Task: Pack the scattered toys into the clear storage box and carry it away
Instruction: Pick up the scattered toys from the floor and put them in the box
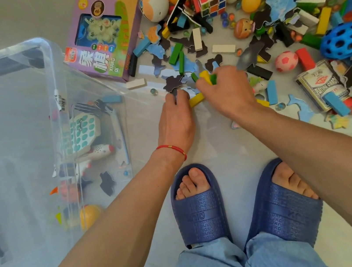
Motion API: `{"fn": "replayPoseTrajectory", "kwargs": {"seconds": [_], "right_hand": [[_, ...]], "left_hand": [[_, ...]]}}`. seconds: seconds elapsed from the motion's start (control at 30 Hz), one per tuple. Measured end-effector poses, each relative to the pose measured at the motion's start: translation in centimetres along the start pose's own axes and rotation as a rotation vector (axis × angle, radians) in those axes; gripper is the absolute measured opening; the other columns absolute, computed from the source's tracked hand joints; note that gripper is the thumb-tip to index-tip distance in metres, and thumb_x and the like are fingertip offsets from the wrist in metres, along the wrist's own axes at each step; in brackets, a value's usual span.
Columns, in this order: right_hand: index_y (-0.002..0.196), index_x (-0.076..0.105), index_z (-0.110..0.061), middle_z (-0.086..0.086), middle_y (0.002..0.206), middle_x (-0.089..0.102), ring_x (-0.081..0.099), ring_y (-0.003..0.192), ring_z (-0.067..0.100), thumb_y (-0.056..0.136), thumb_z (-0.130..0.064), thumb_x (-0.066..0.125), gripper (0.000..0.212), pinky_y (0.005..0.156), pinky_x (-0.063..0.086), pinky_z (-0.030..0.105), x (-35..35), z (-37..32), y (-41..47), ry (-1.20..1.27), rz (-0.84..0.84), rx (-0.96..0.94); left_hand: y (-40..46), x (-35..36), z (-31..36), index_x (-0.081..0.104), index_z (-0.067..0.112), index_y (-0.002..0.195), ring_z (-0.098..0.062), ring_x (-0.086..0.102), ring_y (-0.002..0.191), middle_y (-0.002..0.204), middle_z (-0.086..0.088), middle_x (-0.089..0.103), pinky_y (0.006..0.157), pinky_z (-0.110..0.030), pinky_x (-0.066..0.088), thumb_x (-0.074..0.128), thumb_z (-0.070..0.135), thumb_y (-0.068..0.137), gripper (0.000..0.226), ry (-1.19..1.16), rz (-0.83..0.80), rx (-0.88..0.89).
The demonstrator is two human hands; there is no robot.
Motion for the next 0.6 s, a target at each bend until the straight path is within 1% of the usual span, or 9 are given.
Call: {"fn": "replayPoseTrajectory", "kwargs": {"seconds": [0.07, 0.13, 0.2, 0.27, 0.37, 0.4, 0.47, 0.53, 0.6], "right_hand": [[0.074, 0.059, -0.009, 0.005, 0.059, 0.065, 0.048, 0.045, 0.018, 0.090, -0.029, 0.056, 0.026, 0.047, 0.041, 0.028, -0.6, 1.6, -1.0, 0.378, -0.092, 0.186], [0.084, 0.058, -0.009, 0.010, 0.065, 0.069, 0.049, 0.041, 0.017, 0.094, -0.022, 0.056, 0.017, 0.040, 0.037, 0.023, -1.1, 2.6, -2.5, 0.658, -0.185, 0.287], [0.098, 0.060, -0.006, 0.014, 0.078, 0.074, 0.065, 0.054, 0.020, 0.098, -0.020, 0.056, 0.014, 0.042, 0.041, 0.023, -1.7, 3.3, -4.2, 0.869, -0.260, 0.367], [0.113, 0.064, -0.001, 0.017, 0.088, 0.075, 0.074, 0.071, 0.023, 0.100, -0.018, 0.056, 0.023, 0.049, 0.052, 0.022, -1.9, 3.7, -6.1, 1.004, -0.349, 0.425], [0.118, 0.063, 0.000, 0.024, 0.106, 0.073, 0.074, 0.094, 0.032, 0.100, -0.009, 0.052, 0.023, 0.074, 0.063, 0.033, -2.7, 2.9, -8.6, 1.202, -0.443, 0.480], [0.118, 0.062, 0.000, 0.026, 0.112, 0.071, 0.072, 0.101, 0.034, 0.099, -0.005, 0.051, 0.022, 0.082, 0.061, 0.039, -3.2, 2.1, -9.1, 1.244, -0.458, 0.486], [0.121, 0.060, -0.002, 0.026, 0.118, 0.068, 0.070, 0.107, 0.035, 0.096, -0.003, 0.052, 0.027, 0.089, 0.059, 0.042, -4.5, -0.8, -9.8, 1.224, -0.499, 0.451], [0.129, 0.058, -0.002, 0.025, 0.122, 0.067, 0.068, 0.110, 0.033, 0.095, -0.009, 0.057, 0.035, 0.090, 0.059, 0.041, -5.9, -4.8, -9.9, 1.125, -0.577, 0.393], [0.131, 0.056, -0.003, 0.025, 0.124, 0.064, 0.068, 0.112, 0.034, 0.094, -0.018, 0.061, 0.041, 0.089, 0.059, 0.040, -6.6, -10.7, -11.0, 0.962, -0.706, 0.301]], "left_hand": [[0.0, 1.1, 0.0, 0.051, 0.009, 0.116, -0.033, 0.050, 0.082, 0.102, -0.016, 0.049, 0.064, -0.041, 0.043, 0.050, 0.029, 0.098, 0.027, 0.072, -0.039, -0.003], [-0.3, 1.6, -0.2, 0.050, 0.009, 0.118, -0.035, 0.052, 0.085, 0.106, -0.017, 0.050, 0.065, -0.042, 0.045, 0.056, 0.035, 0.096, 0.035, 0.139, -0.064, -0.024], [-0.5, 1.4, 0.2, 0.051, 0.005, 0.115, -0.038, 0.053, 0.088, 0.107, -0.019, 0.050, 0.065, -0.043, 0.045, 0.055, 0.035, 0.097, 0.034, 0.176, -0.057, -0.033], [-1.2, 0.5, 0.8, 0.050, 0.003, 0.114, -0.036, 0.053, 0.088, 0.107, -0.019, 0.049, 0.066, -0.041, 0.041, 0.050, 0.034, 0.100, 0.034, 0.104, -0.057, -0.091], [-3.6, -1.8, 2.1, 0.050, 0.008, 0.104, -0.025, 0.049, 0.077, 0.093, -0.009, 0.053, 0.064, -0.033, 0.034, 0.053, 0.031, 0.098, 0.024, -0.307, -0.037, -0.367], [-4.8, -2.9, 2.5, 0.049, 0.013, 0.095, -0.022, 0.050, 0.071, 0.086, -0.007, 0.055, 0.062, -0.034, 0.038, 0.056, 0.029, 0.095, 0.017, -0.518, -0.025, -0.481], [-7.3, -6.3, 3.6, 0.044, 0.016, 0.086, -0.022, 0.050, 0.057, 0.079, -0.012, 0.060, 0.053, -0.034, 0.042, 0.057, 0.015, 0.092, 0.013, -0.989, 0.016, -0.683], [-9.1, -10.5, 4.7, 0.043, 0.014, 0.088, -0.021, 0.048, 0.051, 0.077, -0.018, 0.059, 0.049, -0.030, 0.039, 0.053, -0.004, 0.090, 0.020, -1.379, 0.054, -0.741], [-11.5, -16.7, 4.1, 0.043, 0.014, 0.092, -0.020, 0.050, 0.051, 0.077, -0.019, 0.058, 0.050, -0.029, 0.038, 0.054, -0.010, 0.090, 0.027, -1.534, 0.170, -0.697]]}}
Point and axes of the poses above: each hand's wrist, its own y-axis towards the middle knuckle, its own x-axis out of the palm, z = x × y, the point moved 4 cm from there along y, towards the middle knuckle
